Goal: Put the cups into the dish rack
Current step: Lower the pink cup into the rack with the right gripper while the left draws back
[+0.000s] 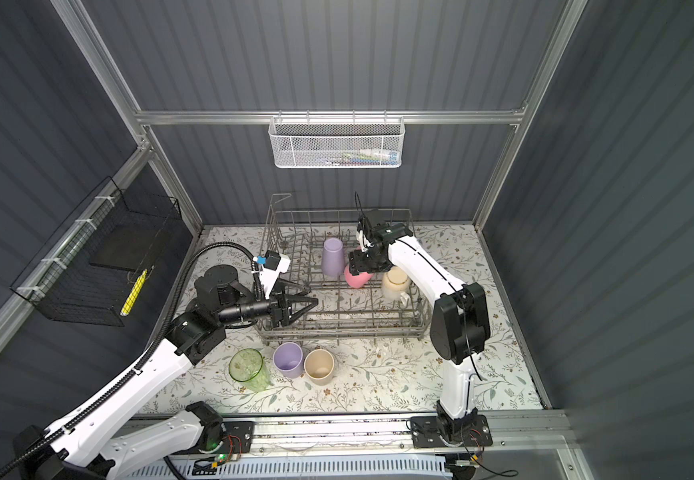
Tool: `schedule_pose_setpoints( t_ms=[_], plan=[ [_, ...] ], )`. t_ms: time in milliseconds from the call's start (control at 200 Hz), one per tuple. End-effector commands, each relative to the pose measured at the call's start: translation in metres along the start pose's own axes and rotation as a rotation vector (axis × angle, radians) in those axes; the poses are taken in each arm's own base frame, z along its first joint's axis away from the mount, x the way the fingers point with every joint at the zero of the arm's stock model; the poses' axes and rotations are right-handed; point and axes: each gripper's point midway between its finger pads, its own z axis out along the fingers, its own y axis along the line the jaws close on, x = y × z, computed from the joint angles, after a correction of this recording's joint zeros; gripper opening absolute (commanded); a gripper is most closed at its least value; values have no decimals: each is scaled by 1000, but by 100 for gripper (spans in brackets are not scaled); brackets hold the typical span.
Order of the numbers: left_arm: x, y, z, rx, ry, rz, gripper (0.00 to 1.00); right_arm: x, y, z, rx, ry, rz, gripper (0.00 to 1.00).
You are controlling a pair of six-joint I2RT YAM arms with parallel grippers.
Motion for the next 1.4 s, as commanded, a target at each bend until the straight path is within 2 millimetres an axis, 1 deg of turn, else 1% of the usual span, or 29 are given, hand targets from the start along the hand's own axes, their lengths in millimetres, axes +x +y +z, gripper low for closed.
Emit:
schedule_pose_setpoints(
  t_ms=[0,225,500,635,921,1166,1281,1396],
  plan=[
    [6,2,0,12,15,12,61,2,0,3,45,25,-32,47],
    [7,3,1,12,20,9,61,3,0,12,107,53,-62,58],
    [7,4,0,8,22,13,61,3,-6,12,171,62,-76,71],
    [7,4,0,10,22,13,61,2,-2,13,161,63,-80,78],
    [6,3,-2,8,18,14,60,0,3,14,160,58,-84,87],
    [7,3,-4,6,19,13,60,-1,5,15,159,55,-86,90],
    [7,3,-4,3,19,13,60,-2,7,12,155,49,-86,91],
    [8,4,-4,-1,20,11,60,-5,8,4,146,30,-81,92]
  ],
)
